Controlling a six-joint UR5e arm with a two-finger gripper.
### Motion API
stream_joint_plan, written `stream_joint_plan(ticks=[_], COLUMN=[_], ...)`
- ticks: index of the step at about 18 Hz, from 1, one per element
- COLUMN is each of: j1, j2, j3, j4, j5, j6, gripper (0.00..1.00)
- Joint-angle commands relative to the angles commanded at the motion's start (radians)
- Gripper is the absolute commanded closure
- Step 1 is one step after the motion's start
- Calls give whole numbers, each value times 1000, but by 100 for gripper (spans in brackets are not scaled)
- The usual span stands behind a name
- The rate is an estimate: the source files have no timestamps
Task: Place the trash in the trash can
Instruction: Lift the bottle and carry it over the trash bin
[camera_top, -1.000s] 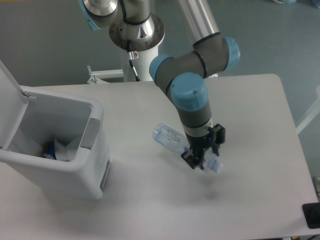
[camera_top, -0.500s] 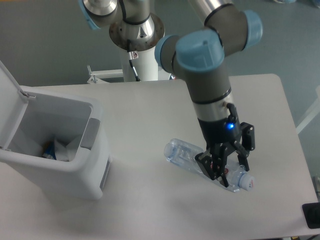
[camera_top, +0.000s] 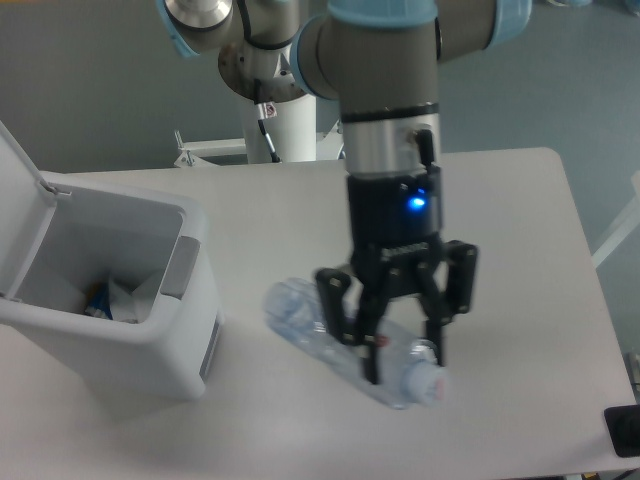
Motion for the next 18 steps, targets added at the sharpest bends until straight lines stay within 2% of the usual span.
stream_joint_plan(ticks=[2, 5, 8, 10, 12, 18], j1=[-2, -9, -75, -83, -91, -103], j2=[8, 23, 64, 101, 118, 118], j3=[0, -40, -165, -233, -252, -239], j4=[0, 2, 14, 21, 21, 28], j5=[-95, -126, -136, -189, -214, -214], j6=[17, 84, 277, 322, 315, 293], gripper=[84, 84, 84, 84, 84, 84])
